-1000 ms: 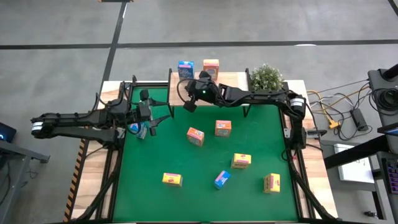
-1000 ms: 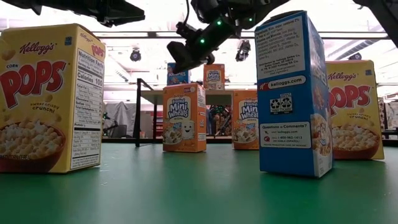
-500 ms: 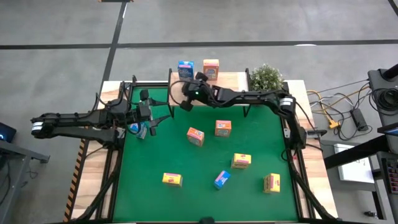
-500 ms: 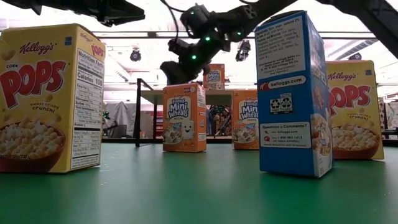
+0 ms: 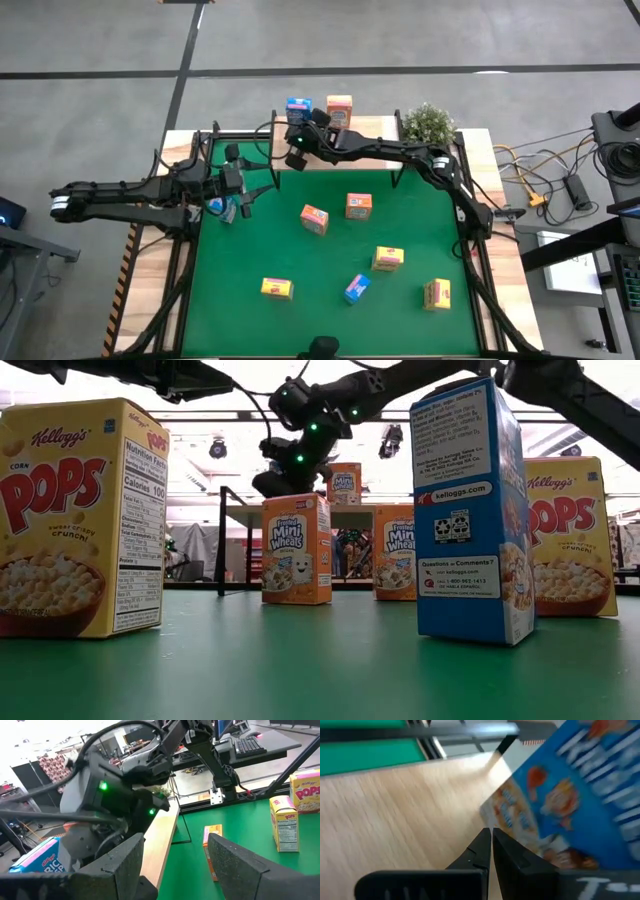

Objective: Stack cereal on shelf
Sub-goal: Adjust the blue cereal box on the shelf

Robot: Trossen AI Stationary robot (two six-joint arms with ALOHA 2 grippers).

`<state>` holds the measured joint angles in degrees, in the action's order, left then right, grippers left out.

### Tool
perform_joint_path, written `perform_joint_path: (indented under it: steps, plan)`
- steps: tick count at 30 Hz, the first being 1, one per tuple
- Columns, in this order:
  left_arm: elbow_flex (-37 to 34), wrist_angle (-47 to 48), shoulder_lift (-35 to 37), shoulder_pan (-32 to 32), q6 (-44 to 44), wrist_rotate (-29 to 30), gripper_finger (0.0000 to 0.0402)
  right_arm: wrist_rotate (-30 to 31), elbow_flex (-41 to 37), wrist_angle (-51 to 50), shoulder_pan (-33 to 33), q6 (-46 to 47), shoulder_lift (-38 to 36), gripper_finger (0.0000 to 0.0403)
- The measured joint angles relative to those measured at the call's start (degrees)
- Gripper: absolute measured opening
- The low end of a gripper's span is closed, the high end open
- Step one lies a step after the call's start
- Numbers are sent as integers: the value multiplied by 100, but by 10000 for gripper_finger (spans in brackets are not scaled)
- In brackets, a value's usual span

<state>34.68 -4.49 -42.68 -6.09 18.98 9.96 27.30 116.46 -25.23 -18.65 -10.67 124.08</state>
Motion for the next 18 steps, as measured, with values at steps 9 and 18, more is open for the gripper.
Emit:
perform_joint_path:
  steps: [9, 18]
  plan:
    - [0, 0, 0, -1, 0, 0, 205, 14, -31, -20, -93, -18, -15, 9]
    - [0, 0, 0, -1, 2, 0, 205, 19, -37, -16, -125, -128, -27, 9]
